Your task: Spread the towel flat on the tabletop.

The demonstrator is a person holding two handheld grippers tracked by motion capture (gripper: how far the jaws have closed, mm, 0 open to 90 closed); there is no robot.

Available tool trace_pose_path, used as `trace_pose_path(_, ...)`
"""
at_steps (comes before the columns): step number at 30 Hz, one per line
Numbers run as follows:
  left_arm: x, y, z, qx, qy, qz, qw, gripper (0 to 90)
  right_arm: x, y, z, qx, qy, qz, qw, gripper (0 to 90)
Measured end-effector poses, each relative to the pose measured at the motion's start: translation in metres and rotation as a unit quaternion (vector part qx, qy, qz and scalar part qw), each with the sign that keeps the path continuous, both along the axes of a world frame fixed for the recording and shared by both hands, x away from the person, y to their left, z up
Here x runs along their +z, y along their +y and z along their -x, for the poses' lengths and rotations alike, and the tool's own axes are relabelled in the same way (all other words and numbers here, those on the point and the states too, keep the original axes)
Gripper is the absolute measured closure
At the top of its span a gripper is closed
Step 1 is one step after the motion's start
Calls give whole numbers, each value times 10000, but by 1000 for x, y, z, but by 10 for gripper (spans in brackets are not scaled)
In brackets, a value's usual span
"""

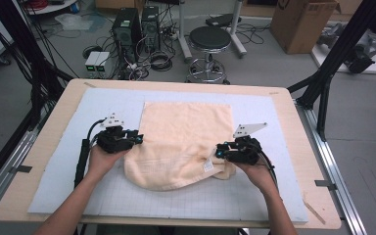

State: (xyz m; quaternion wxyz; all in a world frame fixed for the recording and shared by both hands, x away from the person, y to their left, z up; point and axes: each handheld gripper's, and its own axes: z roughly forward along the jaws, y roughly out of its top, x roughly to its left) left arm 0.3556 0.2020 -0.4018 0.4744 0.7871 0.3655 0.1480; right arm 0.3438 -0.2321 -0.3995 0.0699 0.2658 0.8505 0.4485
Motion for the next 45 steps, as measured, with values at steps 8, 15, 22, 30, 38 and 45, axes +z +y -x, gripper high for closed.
trace_pose_path(8, 15, 7, 44, -506, -217, 84, 9984, 564, 18, -6, 38, 321, -427, -116, 9985, 646)
trace_pose_path(15, -8, 8, 85, -915, -137, -14, 9957, 546, 17, 0, 73, 749, -746, -220, 9942, 623)
trace_pose_path(22, -34, 4, 93, -1251, 308, -367, 9910, 510, -3, 17, 82, 1133, -603, 153, 9916, 595)
trace_pose_path(30, -42, -5, 84, -1216, 299, -575, 9905, 542, -27, 36, 56, 967, -730, 927, 9883, 643)
trace_pose_path(38, -38, -9, 85, -1081, 63, -691, 9917, 800, -26, 33, 52, 915, -698, 831, 9899, 835)
trace_pose_path(45, -10, 11, 110, -1077, -348, -306, 9931, 835, -6, 26, 80, 1100, -663, 261, 9914, 839)
